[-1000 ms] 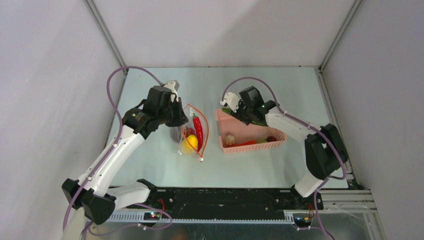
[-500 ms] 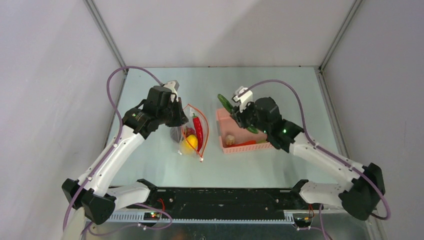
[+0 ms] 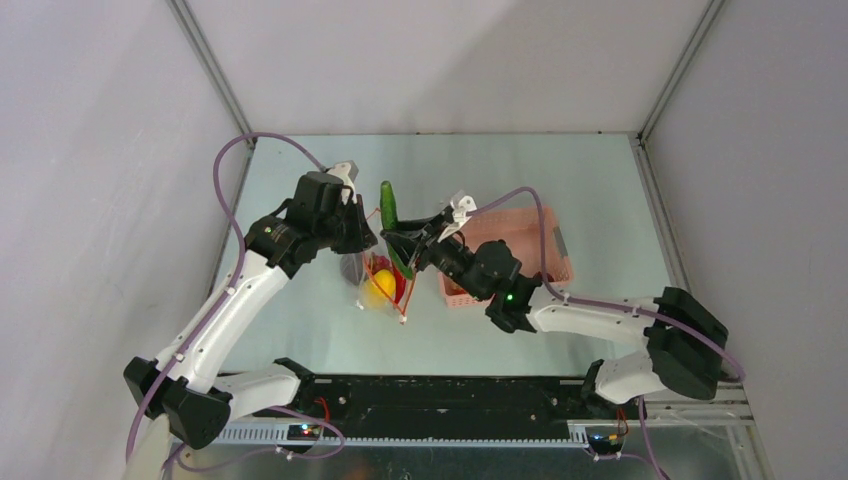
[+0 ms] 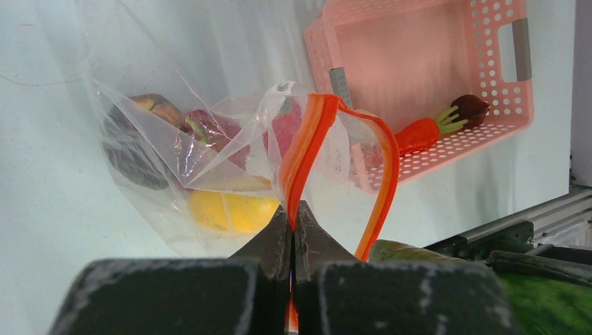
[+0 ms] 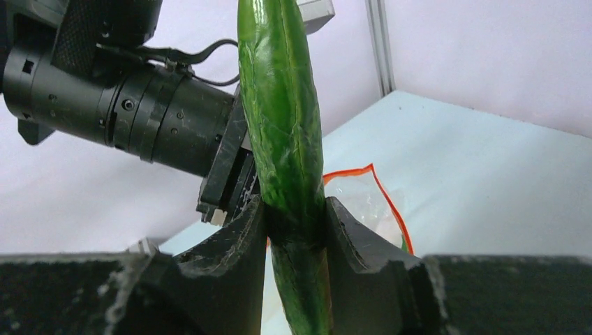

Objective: Place the food in the zip-top bag and seal the zipper
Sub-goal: Place the fake vegetable in the zipper food storage bag.

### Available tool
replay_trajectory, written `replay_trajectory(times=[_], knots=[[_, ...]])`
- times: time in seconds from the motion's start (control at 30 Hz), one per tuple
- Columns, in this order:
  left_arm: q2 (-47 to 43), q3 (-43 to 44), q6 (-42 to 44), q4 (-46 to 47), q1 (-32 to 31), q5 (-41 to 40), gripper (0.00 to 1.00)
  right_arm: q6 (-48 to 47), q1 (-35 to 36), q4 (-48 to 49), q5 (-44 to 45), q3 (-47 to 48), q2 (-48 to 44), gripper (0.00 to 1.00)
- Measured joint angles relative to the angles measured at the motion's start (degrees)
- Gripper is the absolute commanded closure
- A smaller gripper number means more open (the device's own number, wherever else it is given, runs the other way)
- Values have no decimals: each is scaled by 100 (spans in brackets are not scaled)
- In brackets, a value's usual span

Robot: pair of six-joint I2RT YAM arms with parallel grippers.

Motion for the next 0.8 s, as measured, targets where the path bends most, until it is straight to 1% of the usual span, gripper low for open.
replay_trajectory(times=[0.13,0.27,0.33,0.57,0.8], knots=[[-2,0,-4,2,7,7,100,151,103,920,343,-136,304,88],[-15,0,-11,0,28,48,100,262,160,1499,575,-136,577,87],[-26,0,-13,0,44,50,100,308,201,1641,669,-136,715,88],[-116,0,-55,0,98,50,100,417,319,1604,863,-321,901,88],[-188,0,-63,0,170,48,100,450,498,968,957,-409,901,88]])
